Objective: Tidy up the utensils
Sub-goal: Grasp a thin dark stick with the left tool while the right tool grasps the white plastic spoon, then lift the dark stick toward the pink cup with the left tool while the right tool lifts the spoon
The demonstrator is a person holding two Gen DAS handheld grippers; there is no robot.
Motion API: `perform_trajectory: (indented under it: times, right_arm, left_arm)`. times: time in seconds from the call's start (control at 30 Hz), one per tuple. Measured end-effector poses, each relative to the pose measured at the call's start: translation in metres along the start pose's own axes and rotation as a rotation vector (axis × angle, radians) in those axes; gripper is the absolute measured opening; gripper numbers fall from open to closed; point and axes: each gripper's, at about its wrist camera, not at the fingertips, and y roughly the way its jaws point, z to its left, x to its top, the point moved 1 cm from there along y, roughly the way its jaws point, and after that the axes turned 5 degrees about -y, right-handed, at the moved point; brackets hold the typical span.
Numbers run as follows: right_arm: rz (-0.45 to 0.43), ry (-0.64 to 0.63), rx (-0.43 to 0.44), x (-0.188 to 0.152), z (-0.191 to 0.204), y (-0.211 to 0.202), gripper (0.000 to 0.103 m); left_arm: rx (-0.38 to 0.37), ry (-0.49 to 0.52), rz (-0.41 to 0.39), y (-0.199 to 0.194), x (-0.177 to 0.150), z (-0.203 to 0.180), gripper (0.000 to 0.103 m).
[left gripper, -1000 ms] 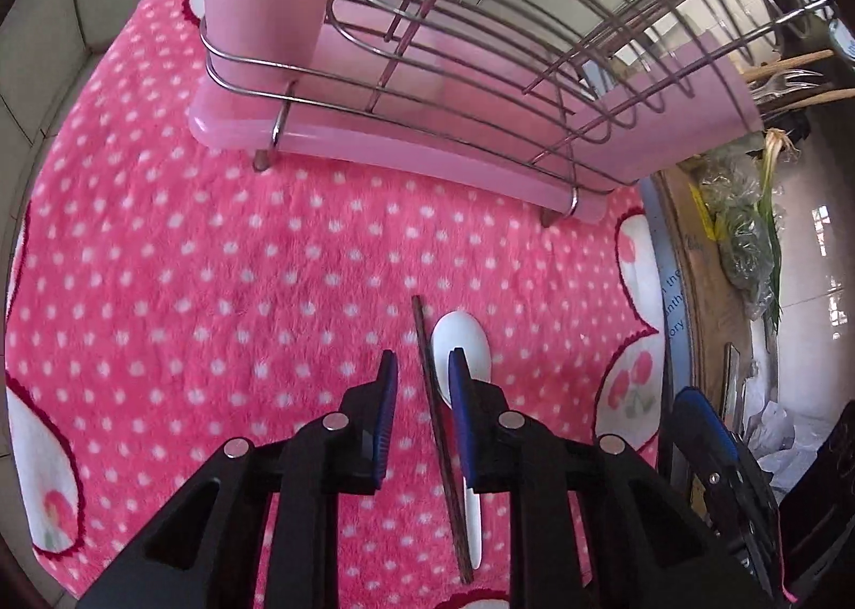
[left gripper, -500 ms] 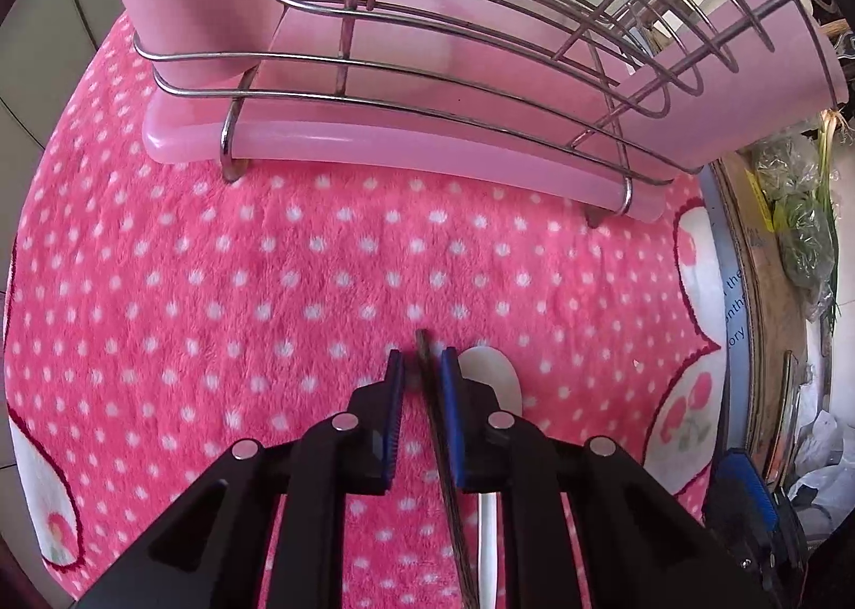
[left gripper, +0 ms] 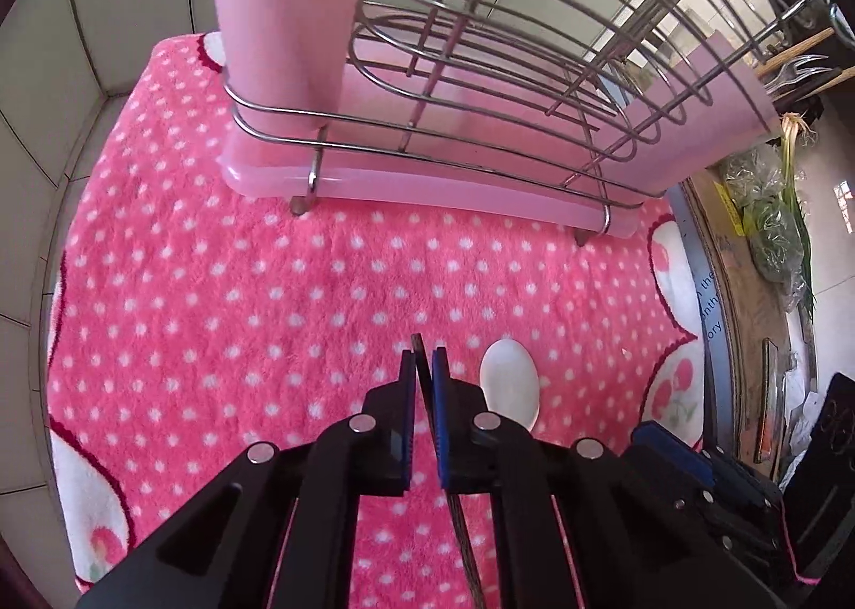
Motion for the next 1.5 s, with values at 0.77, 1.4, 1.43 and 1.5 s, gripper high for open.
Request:
perform_trajectory:
  times: [0.77, 1.4, 1.43, 1.5]
  right_arm:
    - [0.178, 0.102, 0.026, 0.037, -0.004, 0.076, 0.04]
    - [0.151, -0.211, -0.213, 0.026, 0.062, 0.068, 0.02]
    - [0.147, -0.24, -0.23, 0.025, 0.067, 0.07, 0.037]
    - [0.142, -0.296, -0.282, 0.022, 0.079, 0.077, 0.042]
  left_arm:
    - [-0.138, -0.063, -0.049, -0.041, -0.023, 0.061, 0.007]
    - [-0.151, -0.07, -0.093, -0.056, -0.024, 0.072, 0.007]
    - [-0.152, -0.07, -0.093, -0.056, -0.024, 0.072, 0.007]
    - [-0.156, -0.075, -0.093, -0.055, -0.024, 0.072, 0.007]
